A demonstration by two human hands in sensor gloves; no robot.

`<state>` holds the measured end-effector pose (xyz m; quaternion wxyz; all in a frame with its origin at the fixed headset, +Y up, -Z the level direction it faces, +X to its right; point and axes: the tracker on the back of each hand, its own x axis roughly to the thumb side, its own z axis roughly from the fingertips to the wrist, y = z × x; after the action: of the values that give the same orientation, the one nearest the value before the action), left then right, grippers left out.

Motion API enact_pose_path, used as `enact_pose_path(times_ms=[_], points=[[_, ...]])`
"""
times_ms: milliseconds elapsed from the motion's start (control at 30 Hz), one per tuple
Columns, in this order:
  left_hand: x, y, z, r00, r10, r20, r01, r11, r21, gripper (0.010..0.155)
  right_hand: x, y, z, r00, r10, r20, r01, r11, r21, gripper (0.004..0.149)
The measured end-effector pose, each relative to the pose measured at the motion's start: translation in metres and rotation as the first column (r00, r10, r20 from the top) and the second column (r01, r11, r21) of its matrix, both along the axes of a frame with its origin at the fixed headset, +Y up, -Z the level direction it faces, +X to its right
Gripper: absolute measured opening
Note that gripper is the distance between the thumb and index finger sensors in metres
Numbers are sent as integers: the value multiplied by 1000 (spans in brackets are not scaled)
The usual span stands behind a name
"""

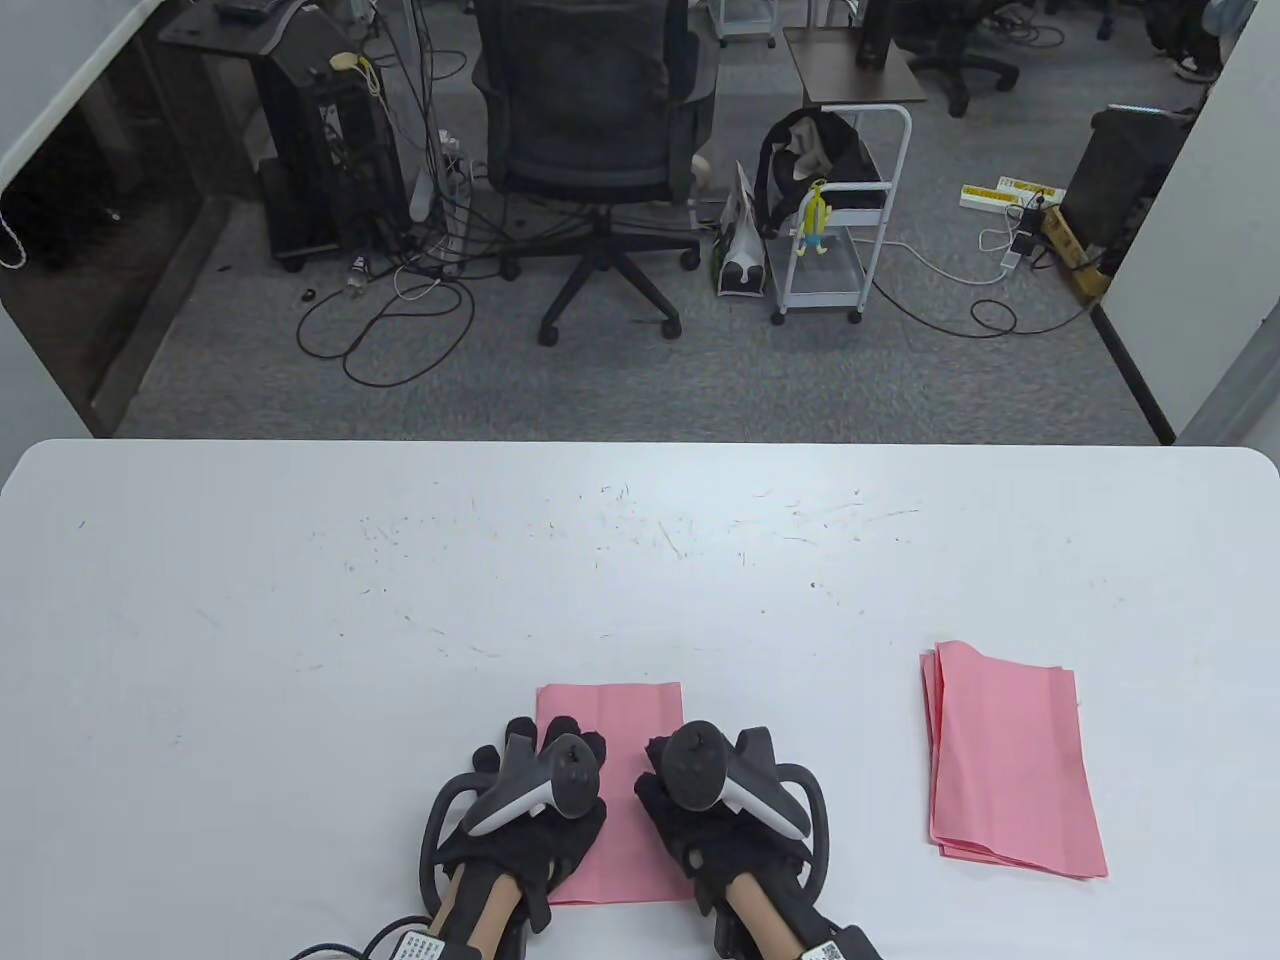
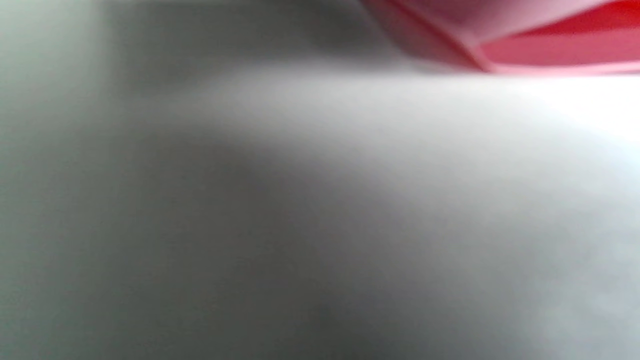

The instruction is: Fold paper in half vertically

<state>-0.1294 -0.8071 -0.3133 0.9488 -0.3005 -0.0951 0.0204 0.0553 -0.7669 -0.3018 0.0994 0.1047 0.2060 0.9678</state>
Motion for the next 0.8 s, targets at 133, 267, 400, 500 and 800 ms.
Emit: enact_pose_path(times_ms=[133,267,400,500,800], points=[[0,0,0,1000,2,-1,-2,1000,-1,71,-3,-5,2,998,61,-24,-61,998,-23,57],[0,0,0,1000,3,0,-3,1000,-2,71,-3,-5,2,999,48,-18,-49,998,-42,57],[0,0,0,1000,3,1,-3,1000,-2,71,-4,-5,2,998,60,-17,-61,997,-39,57],[0,0,0,1000,2,3,-2,1000,-2,71,-5,-7,0,997,77,-14,-78,996,-51,58],[0,-1,0,1000,3,5,-3,1000,-4,72,-10,-8,-30,992,100,74,-88,985,-149,61]])
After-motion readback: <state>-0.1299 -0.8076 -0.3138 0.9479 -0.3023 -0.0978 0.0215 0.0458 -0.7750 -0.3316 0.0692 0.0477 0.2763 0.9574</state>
